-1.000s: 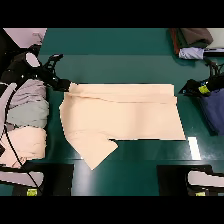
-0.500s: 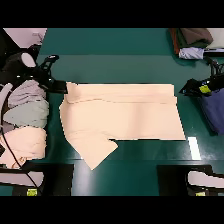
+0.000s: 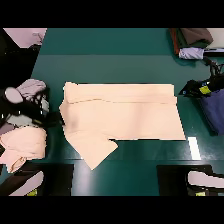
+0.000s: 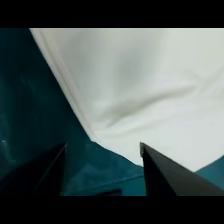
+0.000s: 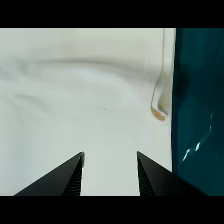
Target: Fold the shirts.
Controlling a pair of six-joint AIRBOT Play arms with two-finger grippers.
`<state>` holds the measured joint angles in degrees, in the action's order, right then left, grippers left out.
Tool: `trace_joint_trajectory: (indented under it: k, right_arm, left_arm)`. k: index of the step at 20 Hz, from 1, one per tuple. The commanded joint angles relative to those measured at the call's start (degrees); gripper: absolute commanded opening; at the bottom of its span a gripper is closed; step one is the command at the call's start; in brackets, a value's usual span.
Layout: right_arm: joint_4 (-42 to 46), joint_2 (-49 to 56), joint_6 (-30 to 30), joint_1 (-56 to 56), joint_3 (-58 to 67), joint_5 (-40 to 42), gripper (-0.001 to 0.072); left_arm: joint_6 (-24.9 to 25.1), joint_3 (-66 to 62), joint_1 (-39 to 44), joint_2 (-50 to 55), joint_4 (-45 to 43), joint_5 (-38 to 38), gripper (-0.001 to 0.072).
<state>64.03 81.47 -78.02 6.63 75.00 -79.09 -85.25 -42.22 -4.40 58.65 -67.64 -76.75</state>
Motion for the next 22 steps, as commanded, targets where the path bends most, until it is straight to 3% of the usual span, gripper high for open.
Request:
trace_joint_trajectory:
  k: [1, 9, 14, 15, 17, 20, 22]
  right_arm:
    - [0.0, 0.0, 0.1, 0.0, 0.0, 0.2, 0.0379]
    - [-0.1, 0.0, 0.1, 0.0, 0.0, -0.6, 0.0379]
    - [-0.1, -0.1, 0.1, 0.0, 0.0, -2.1, 0.0379]
    - [-0.1, -0.3, 0.1, 0.0, 0.0, -2.6, 0.0379]
    - [0.0, -1.3, 0.1, 0.5, -0.1, -3.6, 0.0379]
    - [0.6, -5.5, 0.1, 3.0, -3.6, -4.0, 0.0379]
    - [1.8, -9.2, 0.1, 6.6, -10.6, -5.6, 0.0379]
  left_arm:
    - [-1.0, 10.9, 0.5, -6.3, 5.9, -0.2, 0.0531]
    - [-3.1, 17.4, 9.2, -5.8, 9.6, 9.4, 0.0531]
    - [-4.5, 17.8, 10.3, -5.6, 11.8, 13.6, 0.0529]
    - [-4.9, 17.8, 10.3, -5.6, 11.8, 13.7, 0.0443]
    - [-4.8, 17.7, 10.3, -5.6, 12.0, 14.1, 0.0024]
    - [-4.6, 17.4, 10.3, -5.6, 12.7, 13.6, 0.0027]
    - [-1.8, 16.6, 10.3, -5.8, 13.8, 12.4, 0.0026]
